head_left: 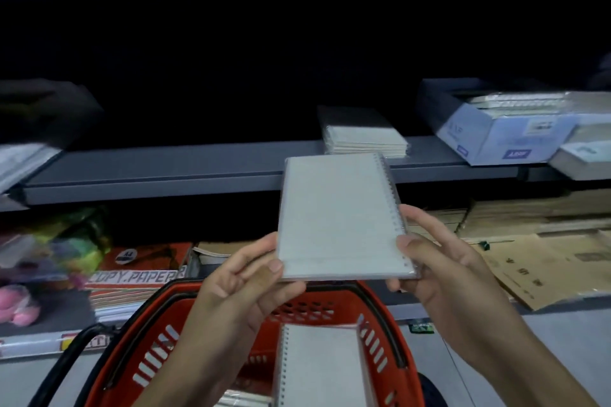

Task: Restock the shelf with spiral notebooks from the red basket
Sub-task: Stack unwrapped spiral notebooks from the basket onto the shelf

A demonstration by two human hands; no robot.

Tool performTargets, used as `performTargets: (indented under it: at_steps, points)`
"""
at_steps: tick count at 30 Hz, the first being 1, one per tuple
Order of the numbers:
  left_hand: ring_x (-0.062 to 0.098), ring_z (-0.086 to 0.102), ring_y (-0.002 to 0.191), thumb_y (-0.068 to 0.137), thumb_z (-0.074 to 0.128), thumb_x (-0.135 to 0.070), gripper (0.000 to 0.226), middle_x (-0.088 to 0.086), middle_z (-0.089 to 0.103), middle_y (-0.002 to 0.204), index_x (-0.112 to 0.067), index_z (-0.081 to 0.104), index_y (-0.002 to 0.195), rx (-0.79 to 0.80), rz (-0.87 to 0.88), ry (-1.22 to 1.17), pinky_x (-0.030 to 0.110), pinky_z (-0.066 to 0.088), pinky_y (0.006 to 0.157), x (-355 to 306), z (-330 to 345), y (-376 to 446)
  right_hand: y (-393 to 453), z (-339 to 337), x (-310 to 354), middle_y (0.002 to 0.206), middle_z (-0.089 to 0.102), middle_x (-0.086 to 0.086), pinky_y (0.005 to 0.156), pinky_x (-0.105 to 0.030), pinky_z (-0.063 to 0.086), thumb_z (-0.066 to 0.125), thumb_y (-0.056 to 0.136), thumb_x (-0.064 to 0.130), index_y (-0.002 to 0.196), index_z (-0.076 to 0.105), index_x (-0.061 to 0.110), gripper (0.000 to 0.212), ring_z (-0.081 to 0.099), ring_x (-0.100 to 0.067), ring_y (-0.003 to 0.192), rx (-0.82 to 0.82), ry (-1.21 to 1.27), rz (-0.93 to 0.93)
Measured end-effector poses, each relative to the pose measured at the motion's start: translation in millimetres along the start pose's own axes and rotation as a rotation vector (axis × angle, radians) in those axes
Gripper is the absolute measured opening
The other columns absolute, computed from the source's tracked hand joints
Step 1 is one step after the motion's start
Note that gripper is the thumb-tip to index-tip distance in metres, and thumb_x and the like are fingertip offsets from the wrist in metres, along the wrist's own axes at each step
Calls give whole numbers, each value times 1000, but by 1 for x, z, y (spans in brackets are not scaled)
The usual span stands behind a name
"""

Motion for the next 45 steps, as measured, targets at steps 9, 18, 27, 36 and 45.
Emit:
performTargets:
  at_steps: [9,18,27,36,45]
  points:
    - [25,76,87,71,71,2,45,17,76,106,0,69,115,-55,21,-18,30,62,64,7,23,31,21,-32,15,100,77,-12,61,-43,41,62,90,8,129,65,22,41,56,-26,62,-135,0,1]
    - [18,75,98,94,63,-5,33,3,78,108,-10,64,127,-48,81,137,24,60,82,-29,85,124,129,-51,67,122,68,-9,59,-28,50,57,99,7,134,58,10,35,64,-18,86,-197,-73,-75]
    - [10,77,81,89,73,-13,40,-5,77,100,-14,62,127,-192,161,423,11,55,68,-24,78,160,160,-62,55,113,69,-9,83,-29,60,80,83,24,126,55,8,52,76,-23,92,-224,-329,-61]
    - [-9,56,64,87,75,-25,33,-6,58,99,-17,71,119,-326,439,836,1,42,55,-33,84,181,169,-69,65,73,73,-1,49,-15,50,81,81,30,104,73,16,28,62,-8,48,-388,-637,-249]
    - [2,59,81,89,74,-32,39,-12,52,113,-22,67,126,-353,381,820,6,40,68,-25,83,220,215,-71,56,64,61,-5,43,-26,47,76,88,33,128,68,20,43,54,-14,48,-394,-552,-250]
Point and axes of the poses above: each hand's wrist, its own y-axis towards the middle knuckle, its own z-axis out of the palm, x = y × z, the point moved 6 cm from there along y, towards the middle knuckle
